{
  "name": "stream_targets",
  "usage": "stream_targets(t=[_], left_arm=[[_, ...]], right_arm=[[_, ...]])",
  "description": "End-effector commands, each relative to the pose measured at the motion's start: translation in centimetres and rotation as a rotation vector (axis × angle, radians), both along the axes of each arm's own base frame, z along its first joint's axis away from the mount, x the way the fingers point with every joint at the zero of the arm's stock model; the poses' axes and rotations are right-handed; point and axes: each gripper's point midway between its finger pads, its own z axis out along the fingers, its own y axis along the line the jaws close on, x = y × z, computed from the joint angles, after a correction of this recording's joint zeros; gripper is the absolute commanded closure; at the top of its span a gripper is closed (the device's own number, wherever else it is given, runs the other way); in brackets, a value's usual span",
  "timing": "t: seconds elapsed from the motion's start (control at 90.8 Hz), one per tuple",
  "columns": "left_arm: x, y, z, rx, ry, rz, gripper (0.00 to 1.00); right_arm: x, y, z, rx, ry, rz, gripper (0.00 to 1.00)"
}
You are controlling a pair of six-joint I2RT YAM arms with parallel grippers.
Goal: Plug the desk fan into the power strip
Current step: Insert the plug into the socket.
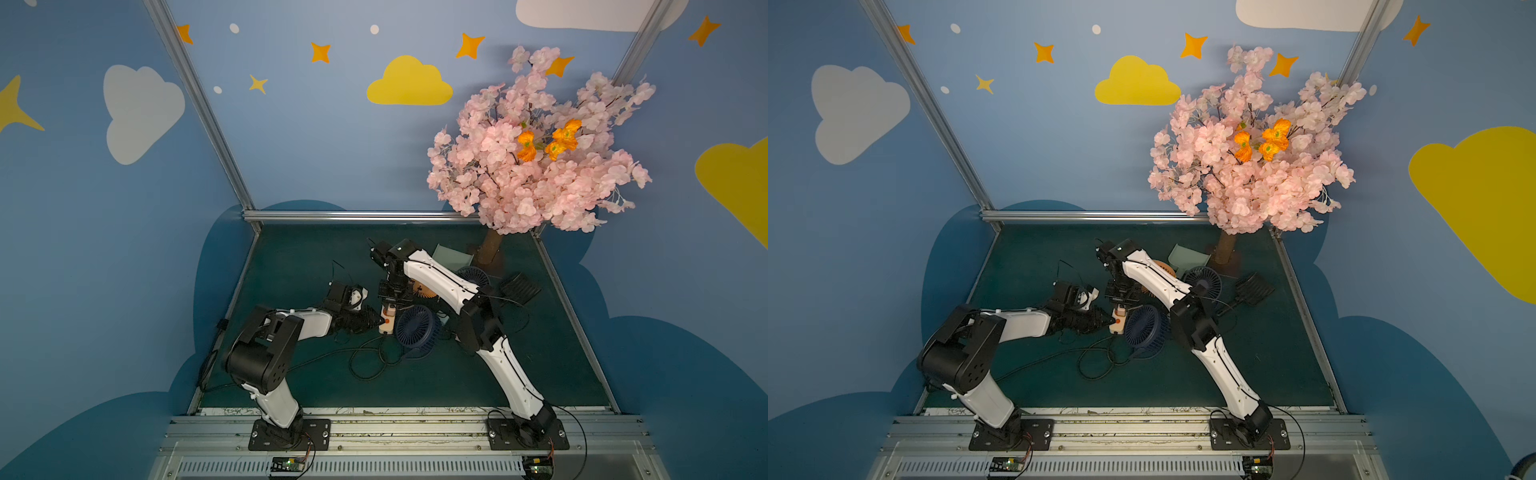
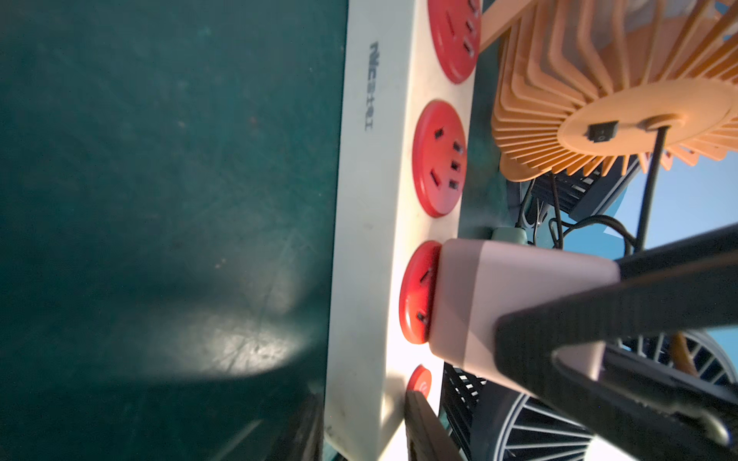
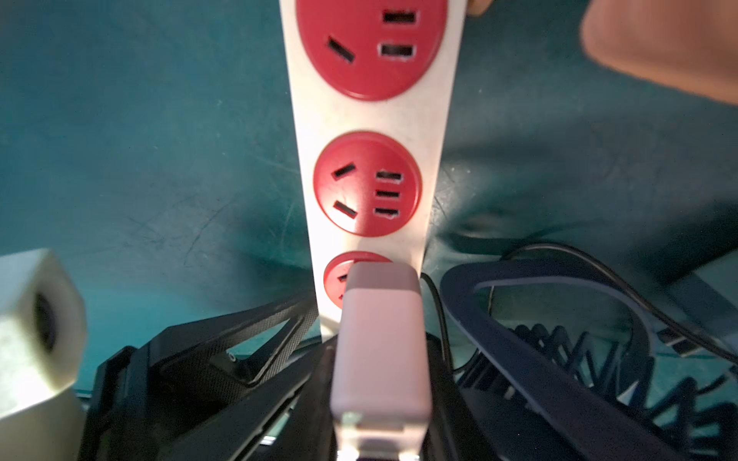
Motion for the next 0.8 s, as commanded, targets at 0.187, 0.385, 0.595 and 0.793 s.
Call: stream_targets(t=[0.187, 0.385, 0.595, 0.793], left_arm=[[-1.2, 0.6, -1.0, 0.025, 0.041, 0.007, 0.62], [-1.7, 0.9, -0.7, 0.032, 0.028, 0.015, 0.62], [-1.7, 1.0, -0.2, 0.032, 0.011, 0.02, 0.62], [-1.0, 0.8, 0.7, 0.023, -0.015, 0.018, 0.62]], right_arm=[[-3.3, -2.7, -15.0, -0.256, 0.138, 0.047, 1.0], [-5.4, -0.9, -17.0, -0.257, 0.158, 0.099, 1.0], [-2.8, 0.2, -11.6, -0.172, 0.066, 0.107, 1.0], [-0.2, 0.5, -5.4, -0.082, -0.037, 0.107, 0.89]])
